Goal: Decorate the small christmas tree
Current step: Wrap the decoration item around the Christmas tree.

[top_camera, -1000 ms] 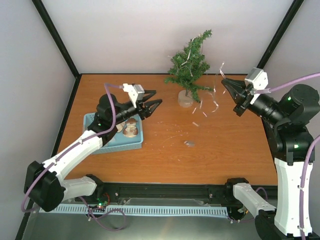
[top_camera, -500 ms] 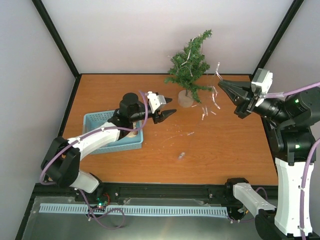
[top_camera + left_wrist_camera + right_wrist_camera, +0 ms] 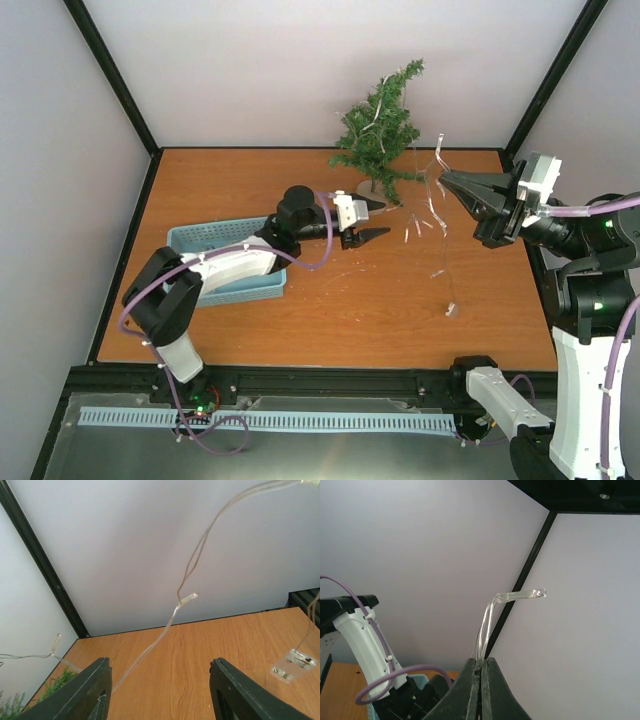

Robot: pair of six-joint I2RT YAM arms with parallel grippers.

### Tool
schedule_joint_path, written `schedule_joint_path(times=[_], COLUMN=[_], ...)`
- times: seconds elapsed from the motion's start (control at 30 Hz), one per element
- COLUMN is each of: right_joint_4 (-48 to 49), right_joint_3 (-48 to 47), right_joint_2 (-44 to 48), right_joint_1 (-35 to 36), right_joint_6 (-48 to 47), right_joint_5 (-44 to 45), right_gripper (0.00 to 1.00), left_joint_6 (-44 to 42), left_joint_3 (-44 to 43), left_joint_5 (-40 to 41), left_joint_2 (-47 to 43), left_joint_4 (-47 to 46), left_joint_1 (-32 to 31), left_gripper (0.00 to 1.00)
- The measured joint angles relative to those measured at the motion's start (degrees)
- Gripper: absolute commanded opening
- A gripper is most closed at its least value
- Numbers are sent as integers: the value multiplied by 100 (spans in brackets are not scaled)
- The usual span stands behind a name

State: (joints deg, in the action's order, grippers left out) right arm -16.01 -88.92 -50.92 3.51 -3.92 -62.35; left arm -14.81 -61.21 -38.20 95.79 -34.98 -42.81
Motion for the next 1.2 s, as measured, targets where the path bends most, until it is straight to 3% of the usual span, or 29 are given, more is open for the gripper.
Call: schedule_joint_path(times=[0.67, 0.9, 1.0, 1.1, 1.2], right_joint_4=[728, 1045, 1110, 1145, 1104], right_joint_3=[376, 577, 632, 667, 680], right_joint_2=[9, 48, 76, 120, 170], right_joint_1=[2, 2, 2, 2, 2], right_joint_6=[533, 741, 778, 776, 675], right_joint_5=[-221, -286, -284, -278, -223], right_gripper=[3, 3, 3, 3, 3], left_joint_6=[-166, -221, -238, -254, -299], left_joint_3=[-780, -1246, -1397, -1429, -1399], left_joint_5=[221, 264, 289, 341, 435], left_joint_2=[1150, 1554, 1613, 1633, 1633], left_joint_4=[-280, -256, -269, -273, -310], left_joint_1=[-269, -310, -332, -345, -356], left_gripper=[52, 38, 16, 1, 1])
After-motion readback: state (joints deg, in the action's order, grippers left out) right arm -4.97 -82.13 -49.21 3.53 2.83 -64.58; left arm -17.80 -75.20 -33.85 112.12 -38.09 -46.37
